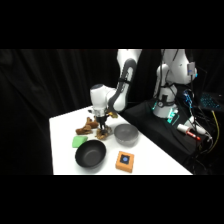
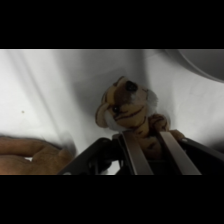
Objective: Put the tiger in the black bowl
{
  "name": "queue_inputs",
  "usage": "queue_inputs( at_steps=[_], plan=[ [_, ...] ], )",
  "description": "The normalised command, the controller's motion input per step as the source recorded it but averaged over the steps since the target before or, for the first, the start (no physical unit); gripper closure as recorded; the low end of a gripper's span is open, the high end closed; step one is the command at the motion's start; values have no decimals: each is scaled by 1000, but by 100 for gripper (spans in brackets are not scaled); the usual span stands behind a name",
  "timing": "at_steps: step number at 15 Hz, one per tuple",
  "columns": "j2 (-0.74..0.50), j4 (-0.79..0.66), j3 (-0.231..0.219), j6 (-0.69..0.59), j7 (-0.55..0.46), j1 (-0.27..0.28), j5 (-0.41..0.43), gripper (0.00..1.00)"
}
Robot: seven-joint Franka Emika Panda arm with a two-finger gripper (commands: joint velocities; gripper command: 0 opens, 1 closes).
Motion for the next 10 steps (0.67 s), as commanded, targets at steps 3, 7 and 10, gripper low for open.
queue_inputs(
  at_steps=[3, 7, 10],
  plan=[
    [-331, -49, -195, -374, 164, 161, -247, 95],
    [-450, -8, -136, -537, 157, 125, -250, 93],
    [-393, 47, -25, -453, 127, 97, -203, 93]
  ],
)
